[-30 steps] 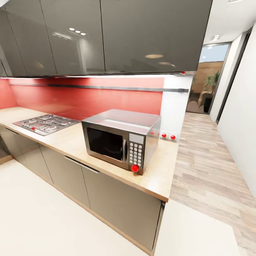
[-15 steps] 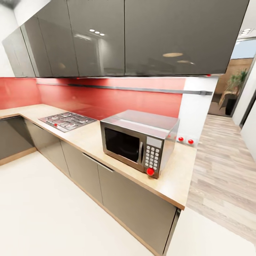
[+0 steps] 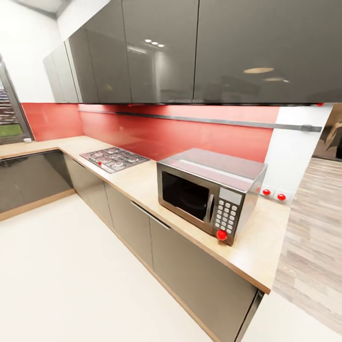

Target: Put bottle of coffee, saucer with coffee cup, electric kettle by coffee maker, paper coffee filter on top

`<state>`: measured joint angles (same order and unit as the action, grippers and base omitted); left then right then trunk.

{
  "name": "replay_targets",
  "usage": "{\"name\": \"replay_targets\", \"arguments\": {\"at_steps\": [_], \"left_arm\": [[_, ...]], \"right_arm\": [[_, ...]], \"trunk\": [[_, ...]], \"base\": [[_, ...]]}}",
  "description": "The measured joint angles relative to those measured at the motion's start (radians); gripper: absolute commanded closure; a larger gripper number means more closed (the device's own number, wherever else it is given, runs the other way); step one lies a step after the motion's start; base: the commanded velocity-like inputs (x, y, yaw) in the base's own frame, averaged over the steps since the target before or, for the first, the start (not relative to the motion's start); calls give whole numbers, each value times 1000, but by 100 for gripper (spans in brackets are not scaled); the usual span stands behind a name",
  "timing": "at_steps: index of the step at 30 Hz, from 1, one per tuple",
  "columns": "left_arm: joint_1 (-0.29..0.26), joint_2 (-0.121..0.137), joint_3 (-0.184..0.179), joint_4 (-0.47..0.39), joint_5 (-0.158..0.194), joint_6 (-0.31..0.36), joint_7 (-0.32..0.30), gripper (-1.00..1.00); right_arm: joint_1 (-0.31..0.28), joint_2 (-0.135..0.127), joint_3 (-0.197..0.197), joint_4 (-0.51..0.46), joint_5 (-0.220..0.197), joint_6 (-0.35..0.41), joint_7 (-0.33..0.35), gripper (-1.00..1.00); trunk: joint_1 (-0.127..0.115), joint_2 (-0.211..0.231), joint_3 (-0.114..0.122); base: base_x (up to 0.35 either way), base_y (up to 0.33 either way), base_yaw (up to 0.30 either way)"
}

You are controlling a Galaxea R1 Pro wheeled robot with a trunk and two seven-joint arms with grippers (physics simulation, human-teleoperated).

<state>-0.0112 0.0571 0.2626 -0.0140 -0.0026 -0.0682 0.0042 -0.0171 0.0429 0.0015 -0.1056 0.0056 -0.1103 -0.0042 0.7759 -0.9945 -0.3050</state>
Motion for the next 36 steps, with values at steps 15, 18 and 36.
{"name": "replay_targets", "arguments": {"at_steps": [15, 18, 36], "left_arm": [[0, 1, -2, 0, 0, -1, 0, -100], [0, 1, -2, 0, 0, -1, 0, -100], [0, 0, 0, -1, 1, -2, 0, -100]], "right_arm": [[0, -2, 0, -1, 0, 0, 0, -100], [0, -2, 0, -1, 0, 0, 0, -100], [0, -2, 0, -1, 0, -14, 0, -100]], "trunk": [[-58, 105, 37], [-69, 126, 45], [-138, 252, 89]], "base": [[0, 0, 276], [0, 0, 275], [0, 0, 275]]}}
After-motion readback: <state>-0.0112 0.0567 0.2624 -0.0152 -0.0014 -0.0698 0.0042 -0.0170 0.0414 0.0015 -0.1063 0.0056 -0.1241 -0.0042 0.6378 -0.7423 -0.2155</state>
